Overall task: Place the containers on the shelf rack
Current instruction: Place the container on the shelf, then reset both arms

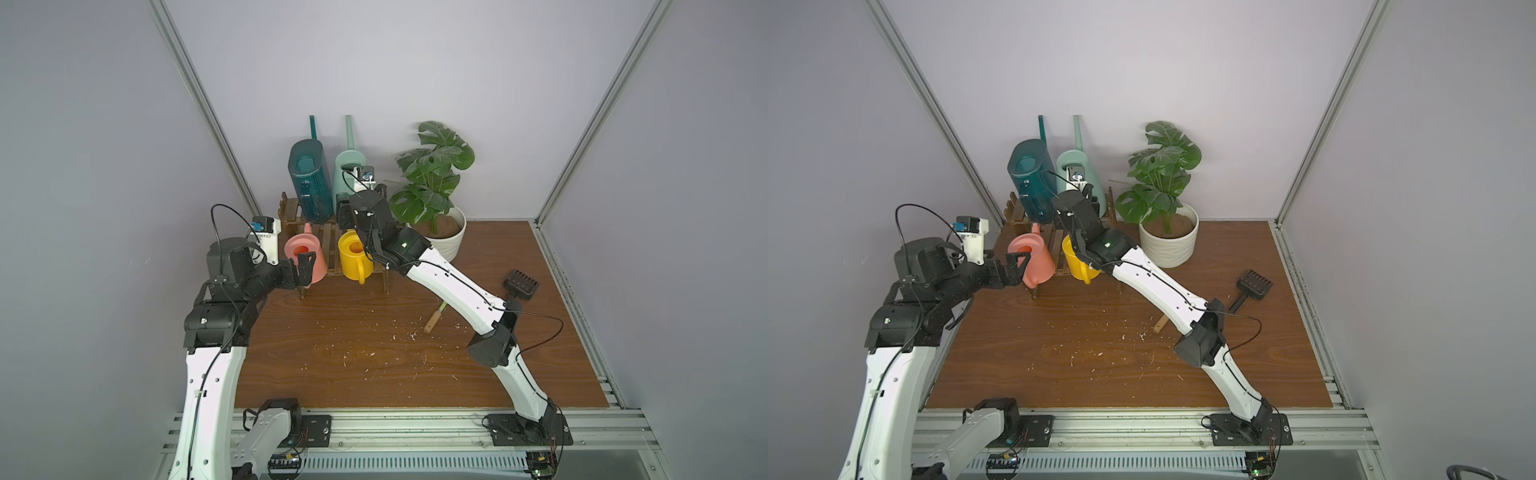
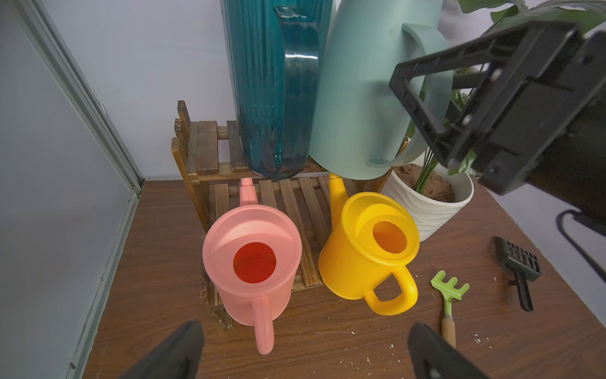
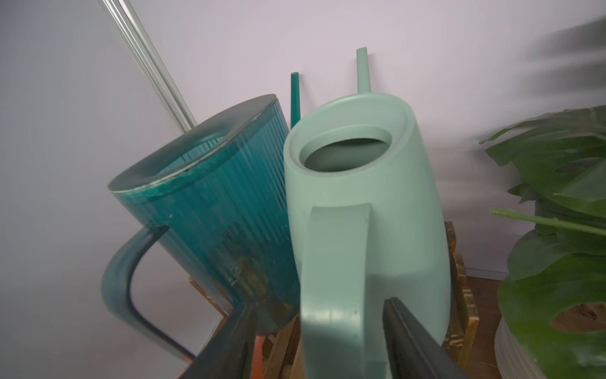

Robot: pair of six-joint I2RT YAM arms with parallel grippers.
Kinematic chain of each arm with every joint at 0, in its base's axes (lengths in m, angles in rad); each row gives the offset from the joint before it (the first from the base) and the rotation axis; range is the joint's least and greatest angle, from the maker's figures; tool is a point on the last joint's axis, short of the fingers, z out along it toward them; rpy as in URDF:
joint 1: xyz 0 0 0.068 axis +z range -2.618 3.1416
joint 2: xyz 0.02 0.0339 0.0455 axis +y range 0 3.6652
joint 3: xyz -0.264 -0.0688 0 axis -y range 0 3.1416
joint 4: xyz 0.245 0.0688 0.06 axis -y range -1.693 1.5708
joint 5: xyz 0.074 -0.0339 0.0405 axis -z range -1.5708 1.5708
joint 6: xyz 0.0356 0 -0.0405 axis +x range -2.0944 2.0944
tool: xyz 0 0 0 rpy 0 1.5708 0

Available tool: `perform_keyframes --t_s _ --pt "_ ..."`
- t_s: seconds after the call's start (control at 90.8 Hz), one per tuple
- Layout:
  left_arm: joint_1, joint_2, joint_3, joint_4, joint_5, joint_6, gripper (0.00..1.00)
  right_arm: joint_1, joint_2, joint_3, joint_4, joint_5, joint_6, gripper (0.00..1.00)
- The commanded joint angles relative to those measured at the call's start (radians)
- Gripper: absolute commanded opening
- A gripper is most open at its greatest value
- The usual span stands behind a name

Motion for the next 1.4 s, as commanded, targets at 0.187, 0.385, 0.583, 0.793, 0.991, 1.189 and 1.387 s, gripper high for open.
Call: perform_keyframes --t_s 0.187,0.385,0.583,0.793,0.991,1.189,1.387 --pt "0.012 -0.013 -0.017 0.012 -0.003 0.024 1.0 0.034 -0.221 -0.237 0.087 0.094 -0.038 0.68" --pt "0.012 -0.034 -0.064 0.013 -0.013 0.043 1.0 0.047 -0.515 -0.68 0.283 0.142 -0.055 0.71" --pt "0.012 -0.076 -0.169 0.044 -0.007 0.088 1.0 0.044 -0.883 -1.212 0.461 0.258 -0.061 0.78" --pt "0.012 -0.187 -0.404 0.22 -0.007 0.066 1.0 0.014 -1.184 -1.59 0.449 0.377 -0.068 0.87" --pt "0.012 -0.375 -0.663 0.471 -0.083 0.0 1.0 -0.042 -1.419 -1.866 0.461 0.441 -0.073 0.96" --pt "0.011 -0.458 -0.843 0.667 -0.108 -0.015 1.0 -0.225 -1.552 -2.083 0.557 0.345 -0.109 0.99" --pt "0.012 -0.444 -0.999 0.864 -0.133 0.008 1.0 -0.352 -1.557 -2.214 0.701 0.273 -0.173 0.99"
